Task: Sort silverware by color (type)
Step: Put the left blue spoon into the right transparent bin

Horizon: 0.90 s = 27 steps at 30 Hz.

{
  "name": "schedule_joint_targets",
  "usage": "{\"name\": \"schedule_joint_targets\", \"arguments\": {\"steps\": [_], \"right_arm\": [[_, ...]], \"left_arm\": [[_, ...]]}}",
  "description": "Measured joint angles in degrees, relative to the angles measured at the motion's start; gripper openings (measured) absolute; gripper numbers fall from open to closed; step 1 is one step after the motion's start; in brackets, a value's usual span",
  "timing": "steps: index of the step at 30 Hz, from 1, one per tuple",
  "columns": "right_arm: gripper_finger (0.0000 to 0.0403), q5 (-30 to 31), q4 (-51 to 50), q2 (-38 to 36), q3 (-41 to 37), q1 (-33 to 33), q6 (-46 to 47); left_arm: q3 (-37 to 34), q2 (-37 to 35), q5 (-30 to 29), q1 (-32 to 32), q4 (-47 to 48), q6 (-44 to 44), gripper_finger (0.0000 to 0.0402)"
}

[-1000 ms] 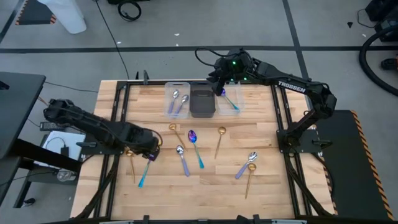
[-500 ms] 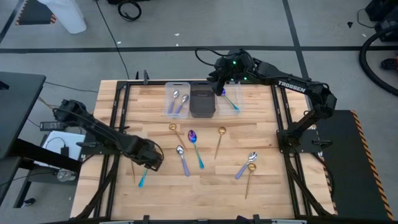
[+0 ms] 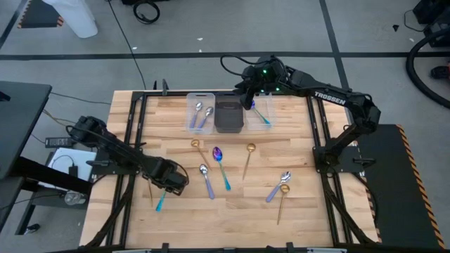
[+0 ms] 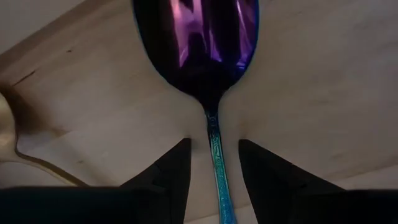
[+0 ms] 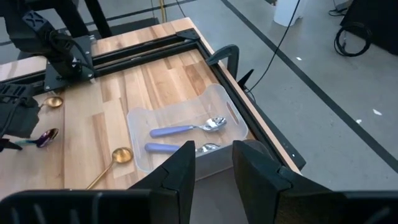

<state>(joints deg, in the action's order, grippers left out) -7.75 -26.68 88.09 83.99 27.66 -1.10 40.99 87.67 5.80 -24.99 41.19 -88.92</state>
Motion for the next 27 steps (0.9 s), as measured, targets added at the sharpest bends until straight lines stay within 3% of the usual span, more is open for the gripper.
{"name": "schedule_joint_targets", "arguments": {"steps": [5,14,27], "right_arm": [[0.0116,0.0,0.0,0.0,0.0,-0.2,-0.1],[0.0116,0.0,0.0,0.0,0.0,-0.2,-0.6],[0.0116,0.2,1.8,0.0,0.0,-0.2,-0.6]], "left_arm": [[0.0,0.6,0.1,0.0,-0.3,2.9,0.0126],[0.0,0.7,-0.2,0.0,-0.6,3.5,0.0017],[-0.3,-9.1,-2.8,1.0,0.4,2.6,0.0016]]}}
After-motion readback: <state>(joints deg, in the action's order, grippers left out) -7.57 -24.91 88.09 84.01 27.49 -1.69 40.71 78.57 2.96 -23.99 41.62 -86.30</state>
